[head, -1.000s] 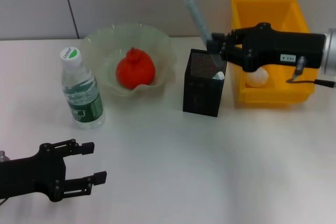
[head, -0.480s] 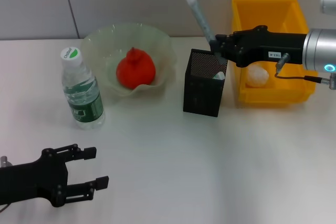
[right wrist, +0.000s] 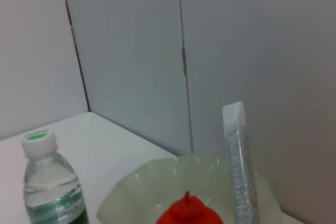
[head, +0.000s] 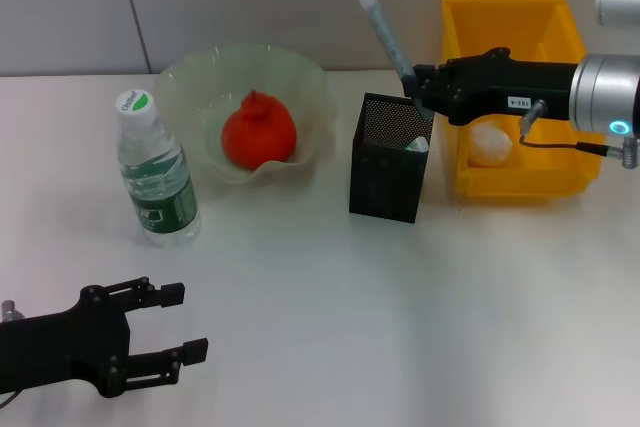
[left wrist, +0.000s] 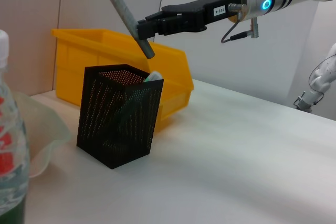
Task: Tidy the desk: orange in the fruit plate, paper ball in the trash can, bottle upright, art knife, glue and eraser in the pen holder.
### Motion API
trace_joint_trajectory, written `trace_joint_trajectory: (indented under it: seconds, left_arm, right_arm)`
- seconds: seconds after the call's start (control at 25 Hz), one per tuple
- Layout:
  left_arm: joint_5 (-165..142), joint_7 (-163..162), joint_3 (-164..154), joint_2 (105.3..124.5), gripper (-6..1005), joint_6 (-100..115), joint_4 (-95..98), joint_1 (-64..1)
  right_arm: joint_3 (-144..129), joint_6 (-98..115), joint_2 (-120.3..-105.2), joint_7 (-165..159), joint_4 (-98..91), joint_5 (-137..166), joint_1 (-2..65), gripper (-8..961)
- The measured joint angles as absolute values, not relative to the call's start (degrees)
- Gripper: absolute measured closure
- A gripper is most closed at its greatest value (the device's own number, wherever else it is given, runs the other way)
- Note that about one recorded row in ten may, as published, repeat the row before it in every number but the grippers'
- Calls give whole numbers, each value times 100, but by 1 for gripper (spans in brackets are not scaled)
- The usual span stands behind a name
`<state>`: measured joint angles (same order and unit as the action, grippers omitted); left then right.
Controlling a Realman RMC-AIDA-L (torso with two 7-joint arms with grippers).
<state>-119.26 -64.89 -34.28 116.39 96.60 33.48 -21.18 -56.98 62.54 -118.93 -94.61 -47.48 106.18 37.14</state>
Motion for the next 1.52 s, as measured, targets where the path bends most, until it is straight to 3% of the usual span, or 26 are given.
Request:
trace_joint_trajectory:
  seconds: [1.52]
  left_arm:
    - [-11925, -6536, -3383, 11617, 229, 9642, 3349, -2180]
  right_arm:
    - [-6029, 5738, -11956, -8415, -4184, 9756, 3698, 809]
